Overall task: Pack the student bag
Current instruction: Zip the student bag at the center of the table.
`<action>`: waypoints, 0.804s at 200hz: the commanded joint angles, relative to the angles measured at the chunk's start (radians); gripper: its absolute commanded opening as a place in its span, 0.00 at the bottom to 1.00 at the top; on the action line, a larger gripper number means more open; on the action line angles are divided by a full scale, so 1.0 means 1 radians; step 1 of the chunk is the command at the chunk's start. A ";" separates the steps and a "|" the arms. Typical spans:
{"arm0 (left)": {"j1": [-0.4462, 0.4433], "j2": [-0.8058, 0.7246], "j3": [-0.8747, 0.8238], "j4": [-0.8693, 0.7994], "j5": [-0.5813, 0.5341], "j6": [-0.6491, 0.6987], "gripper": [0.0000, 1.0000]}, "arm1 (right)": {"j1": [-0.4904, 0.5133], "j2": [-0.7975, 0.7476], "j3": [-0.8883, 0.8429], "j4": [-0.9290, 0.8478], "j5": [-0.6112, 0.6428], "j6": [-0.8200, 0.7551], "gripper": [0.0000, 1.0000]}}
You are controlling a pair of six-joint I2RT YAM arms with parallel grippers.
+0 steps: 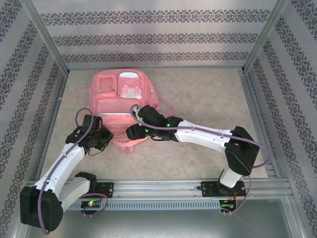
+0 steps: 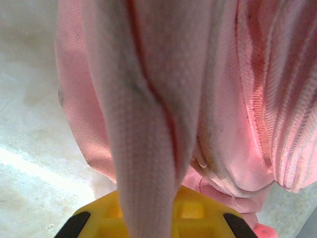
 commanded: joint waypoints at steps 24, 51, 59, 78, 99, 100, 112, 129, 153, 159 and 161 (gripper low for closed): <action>0.009 -0.007 0.004 0.028 0.033 0.010 0.00 | 0.023 0.106 0.069 -0.056 0.142 0.059 0.58; 0.009 -0.008 -0.005 0.040 0.039 0.001 0.00 | 0.032 0.141 0.094 -0.049 0.165 0.074 0.56; 0.010 -0.009 -0.008 0.041 0.041 -0.001 0.00 | 0.034 0.152 0.102 -0.049 0.170 0.076 0.55; 0.010 -0.007 -0.015 0.049 0.045 -0.006 0.00 | 0.042 0.176 0.126 -0.050 0.167 0.073 0.53; 0.010 -0.006 -0.020 0.056 0.048 -0.010 0.00 | 0.057 0.204 0.160 -0.058 0.170 0.060 0.50; 0.009 -0.007 -0.020 0.056 0.048 -0.010 0.00 | 0.058 0.206 0.162 -0.059 0.171 0.061 0.50; 0.010 -0.004 -0.020 0.058 0.050 -0.012 0.00 | 0.064 0.225 0.179 -0.066 0.174 0.056 0.49; 0.009 -0.001 -0.020 0.061 0.054 -0.016 0.00 | 0.068 0.247 0.189 -0.074 0.189 0.057 0.48; 0.010 -0.002 -0.019 0.063 0.054 -0.019 0.00 | 0.072 0.254 0.181 -0.075 0.224 0.050 0.44; 0.010 -0.002 -0.020 0.063 0.053 -0.018 0.00 | 0.072 0.252 0.173 -0.074 0.235 0.049 0.42; 0.009 -0.003 -0.021 0.063 0.053 -0.020 0.00 | 0.071 0.251 0.171 -0.073 0.236 0.049 0.41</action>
